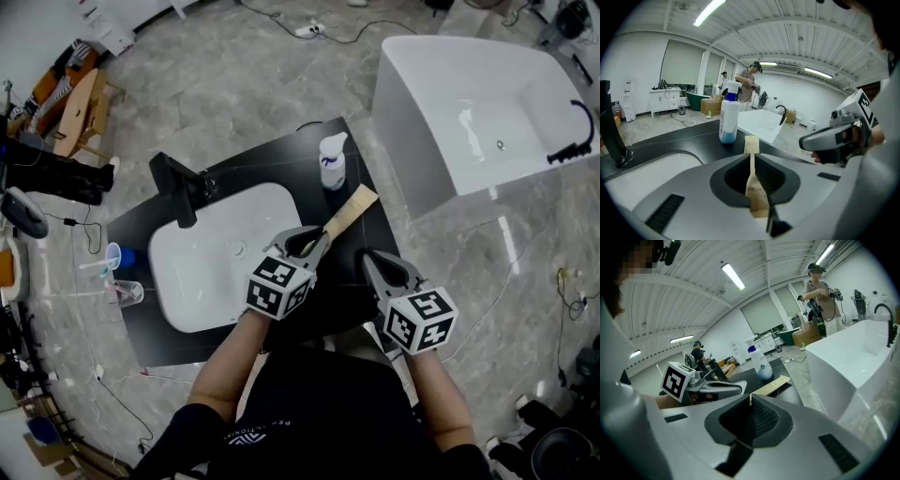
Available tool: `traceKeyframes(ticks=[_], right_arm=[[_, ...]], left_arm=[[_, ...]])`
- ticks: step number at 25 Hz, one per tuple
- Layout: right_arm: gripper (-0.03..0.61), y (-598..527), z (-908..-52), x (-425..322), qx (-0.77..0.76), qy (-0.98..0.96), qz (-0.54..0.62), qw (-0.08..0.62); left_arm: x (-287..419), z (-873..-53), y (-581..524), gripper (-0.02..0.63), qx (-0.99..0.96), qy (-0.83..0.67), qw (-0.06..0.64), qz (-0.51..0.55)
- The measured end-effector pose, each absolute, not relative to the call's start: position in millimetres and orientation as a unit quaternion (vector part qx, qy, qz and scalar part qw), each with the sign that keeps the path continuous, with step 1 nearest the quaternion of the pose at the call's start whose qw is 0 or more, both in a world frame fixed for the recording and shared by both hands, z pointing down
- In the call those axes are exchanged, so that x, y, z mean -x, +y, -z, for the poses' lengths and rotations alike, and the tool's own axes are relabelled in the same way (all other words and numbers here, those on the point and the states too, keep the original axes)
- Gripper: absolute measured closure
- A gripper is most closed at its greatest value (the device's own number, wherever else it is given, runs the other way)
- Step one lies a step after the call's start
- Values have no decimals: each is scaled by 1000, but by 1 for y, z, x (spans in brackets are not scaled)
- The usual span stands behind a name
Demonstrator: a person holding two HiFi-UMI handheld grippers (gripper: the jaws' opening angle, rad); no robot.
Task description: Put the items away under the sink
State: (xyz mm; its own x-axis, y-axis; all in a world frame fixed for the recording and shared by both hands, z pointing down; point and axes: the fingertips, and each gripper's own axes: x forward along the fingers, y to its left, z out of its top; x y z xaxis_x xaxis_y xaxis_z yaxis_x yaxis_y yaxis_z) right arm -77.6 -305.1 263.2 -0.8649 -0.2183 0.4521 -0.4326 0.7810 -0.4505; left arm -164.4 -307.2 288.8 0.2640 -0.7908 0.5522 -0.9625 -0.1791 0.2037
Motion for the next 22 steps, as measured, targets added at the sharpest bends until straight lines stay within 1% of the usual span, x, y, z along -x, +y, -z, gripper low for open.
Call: traceKeyframes(ticks=[2, 3, 4, 8, 9, 13, 22], right_arm=[[541, -310, -266, 80, -170, -923, -284, 195], [540, -312, -267, 80, -168, -923, -286, 196], [540, -314, -269, 81, -166, -922, -288, 198], [540, -318, -273, 82, -156, -920, -294, 205], [541, -319, -274, 82, -154, -920, -296, 205], [541, -320, -277, 83, -146, -920, -299, 208], [541, -324, -282, 79, -148, -916, -305, 214]], left_arm=[[165, -295, -313, 593, -746, -583, 270, -174], [166, -299, -316, 571, -743, -583, 274, -183], [167, -303, -318, 524, -739, -583, 276, -194], [174, -317, -328, 499, -718, -596, 268, -239], [176, -318, -331, 482, -716, -599, 267, -240], [170, -324, -336, 448, -720, -588, 279, -239], [151, -331, -338, 440, -743, -558, 267, -256]])
